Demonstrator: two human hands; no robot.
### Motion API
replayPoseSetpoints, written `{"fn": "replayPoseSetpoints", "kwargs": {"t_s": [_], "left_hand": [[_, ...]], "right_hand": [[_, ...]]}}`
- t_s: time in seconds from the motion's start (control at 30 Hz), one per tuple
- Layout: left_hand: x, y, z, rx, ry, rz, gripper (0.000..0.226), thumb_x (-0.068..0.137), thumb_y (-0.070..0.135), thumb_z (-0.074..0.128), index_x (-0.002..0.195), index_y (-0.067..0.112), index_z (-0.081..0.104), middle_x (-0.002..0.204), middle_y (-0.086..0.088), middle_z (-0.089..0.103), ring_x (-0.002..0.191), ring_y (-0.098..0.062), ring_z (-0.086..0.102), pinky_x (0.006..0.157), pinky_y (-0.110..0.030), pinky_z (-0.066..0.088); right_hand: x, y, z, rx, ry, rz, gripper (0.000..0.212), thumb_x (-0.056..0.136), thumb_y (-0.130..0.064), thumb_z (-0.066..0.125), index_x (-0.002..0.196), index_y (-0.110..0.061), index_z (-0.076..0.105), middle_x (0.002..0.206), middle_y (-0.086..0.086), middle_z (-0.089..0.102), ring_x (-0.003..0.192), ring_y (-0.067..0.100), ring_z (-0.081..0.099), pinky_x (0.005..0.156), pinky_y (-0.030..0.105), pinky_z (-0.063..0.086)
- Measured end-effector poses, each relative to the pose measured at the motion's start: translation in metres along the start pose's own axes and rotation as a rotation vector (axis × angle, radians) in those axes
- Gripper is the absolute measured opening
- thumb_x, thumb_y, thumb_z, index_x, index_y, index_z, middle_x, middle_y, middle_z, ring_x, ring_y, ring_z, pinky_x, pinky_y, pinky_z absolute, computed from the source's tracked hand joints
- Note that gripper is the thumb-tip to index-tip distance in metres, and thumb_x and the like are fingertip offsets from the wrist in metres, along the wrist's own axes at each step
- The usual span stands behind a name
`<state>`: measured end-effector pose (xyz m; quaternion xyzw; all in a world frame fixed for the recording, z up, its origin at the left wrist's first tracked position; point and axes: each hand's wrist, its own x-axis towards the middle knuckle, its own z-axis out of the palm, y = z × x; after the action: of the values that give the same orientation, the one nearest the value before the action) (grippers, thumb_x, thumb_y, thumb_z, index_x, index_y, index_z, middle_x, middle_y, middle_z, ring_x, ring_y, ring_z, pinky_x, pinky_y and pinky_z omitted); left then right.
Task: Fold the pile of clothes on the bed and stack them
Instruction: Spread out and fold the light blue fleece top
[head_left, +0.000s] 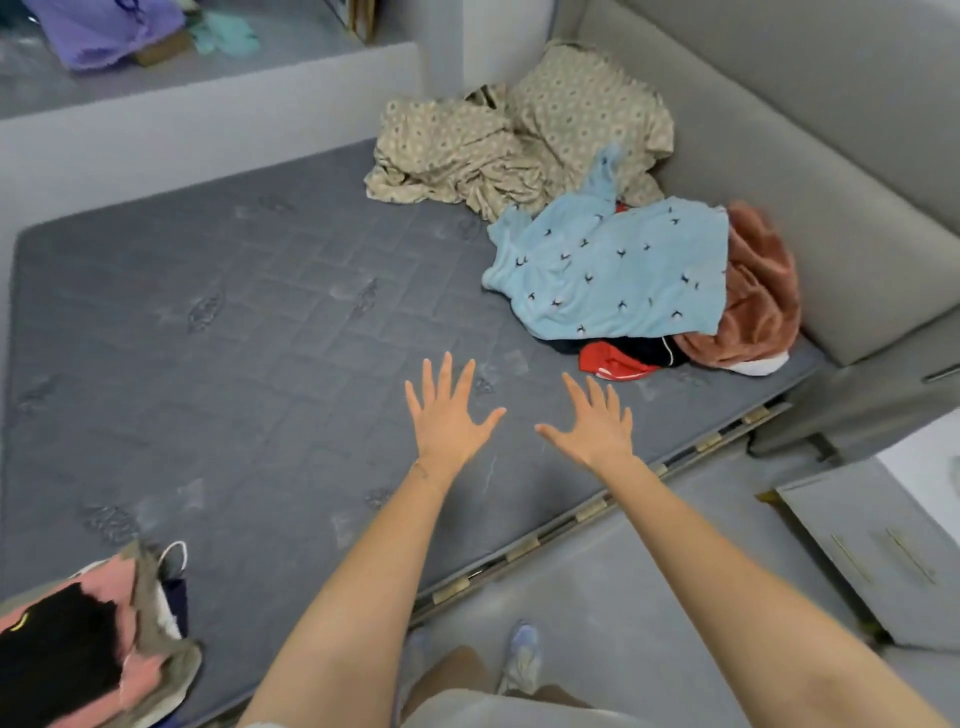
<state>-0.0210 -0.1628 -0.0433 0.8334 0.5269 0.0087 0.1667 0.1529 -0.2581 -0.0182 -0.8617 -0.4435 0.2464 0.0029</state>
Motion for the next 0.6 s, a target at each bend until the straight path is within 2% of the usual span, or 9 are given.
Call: {"fn": "replayPoseSetpoints", "kwargs": {"t_s": [0.6], "left_hand": [[0.167, 0.156, 0.021, 0.049, -0.151, 0.249, 0.084, 0.090, 0.069, 0.041, 0.155, 0.033, 0.001, 0.163, -0.001, -0.014, 0.149, -0.022, -0.016, 0.117, -0.051, -0.013]], "right_hand": [[0.112, 0.151, -0.092, 0.191, 0.144, 0.242, 0.089, 0.088, -0.064, 0.052, 0.155, -0.036, 0.001, 0.164, 0.002, -0.003, 0.150, 0.030, -0.005, 0.118, 0.055, 0.004]]}}
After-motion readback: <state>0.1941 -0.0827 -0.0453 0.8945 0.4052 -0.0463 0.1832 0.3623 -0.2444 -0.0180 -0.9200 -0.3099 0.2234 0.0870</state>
